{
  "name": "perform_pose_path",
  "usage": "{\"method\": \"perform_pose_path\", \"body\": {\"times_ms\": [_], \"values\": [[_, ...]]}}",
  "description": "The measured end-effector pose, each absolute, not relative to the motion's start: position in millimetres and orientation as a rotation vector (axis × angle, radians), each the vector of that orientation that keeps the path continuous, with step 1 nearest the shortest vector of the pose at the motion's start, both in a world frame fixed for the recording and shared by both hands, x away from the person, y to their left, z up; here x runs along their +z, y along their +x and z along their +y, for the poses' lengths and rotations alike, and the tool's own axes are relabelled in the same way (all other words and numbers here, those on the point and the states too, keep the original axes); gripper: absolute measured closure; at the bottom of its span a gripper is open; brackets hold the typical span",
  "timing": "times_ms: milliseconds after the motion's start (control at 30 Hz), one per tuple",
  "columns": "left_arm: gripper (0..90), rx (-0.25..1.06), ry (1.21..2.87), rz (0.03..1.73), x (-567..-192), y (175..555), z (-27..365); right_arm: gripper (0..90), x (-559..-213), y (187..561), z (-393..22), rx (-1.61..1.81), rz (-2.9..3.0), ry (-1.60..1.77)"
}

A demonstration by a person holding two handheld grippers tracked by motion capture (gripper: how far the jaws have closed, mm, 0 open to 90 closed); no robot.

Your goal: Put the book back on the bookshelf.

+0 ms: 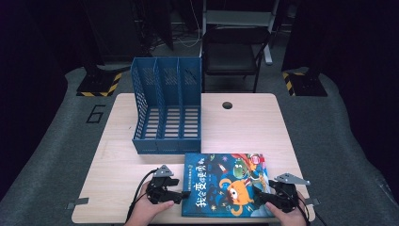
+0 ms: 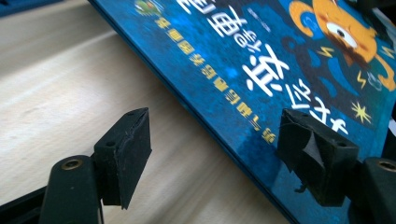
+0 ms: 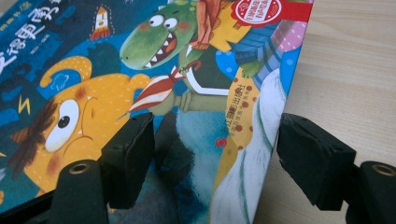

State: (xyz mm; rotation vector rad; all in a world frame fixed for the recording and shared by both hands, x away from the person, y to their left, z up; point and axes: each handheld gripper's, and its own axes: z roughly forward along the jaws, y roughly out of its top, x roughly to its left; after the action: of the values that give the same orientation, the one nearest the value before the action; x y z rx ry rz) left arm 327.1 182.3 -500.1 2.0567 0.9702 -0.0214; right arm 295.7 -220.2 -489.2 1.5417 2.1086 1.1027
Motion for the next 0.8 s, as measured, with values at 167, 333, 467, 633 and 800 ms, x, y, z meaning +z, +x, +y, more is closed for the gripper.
{"method": "perform_pose_path", "body": {"times_ms": [167, 333, 467, 633, 800], "values": [[23.8, -0.086, 2.046, 0.991, -503, 328, 182, 29.7, -490, 297, -212, 1.130, 2.144, 1.502], [26.9, -0.092, 2.026, 1.018, -503, 328, 187, 27.6, -489, 298, -204, 1.091, 2.158, 1.433], [27.0, -0.073, 2.007, 1.053, -502, 331, 196, 28.0, -489, 302, -199, 1.125, 2.175, 1.429], [27.0, -0.044, 1.981, 1.099, -502, 334, 206, 27.7, -489, 307, -186, 1.092, 2.217, 1.361], [27.0, -0.001, 1.963, 1.114, -502, 337, 216, 28.0, -487, 315, -174, 1.088, 2.247, 1.358]]}}
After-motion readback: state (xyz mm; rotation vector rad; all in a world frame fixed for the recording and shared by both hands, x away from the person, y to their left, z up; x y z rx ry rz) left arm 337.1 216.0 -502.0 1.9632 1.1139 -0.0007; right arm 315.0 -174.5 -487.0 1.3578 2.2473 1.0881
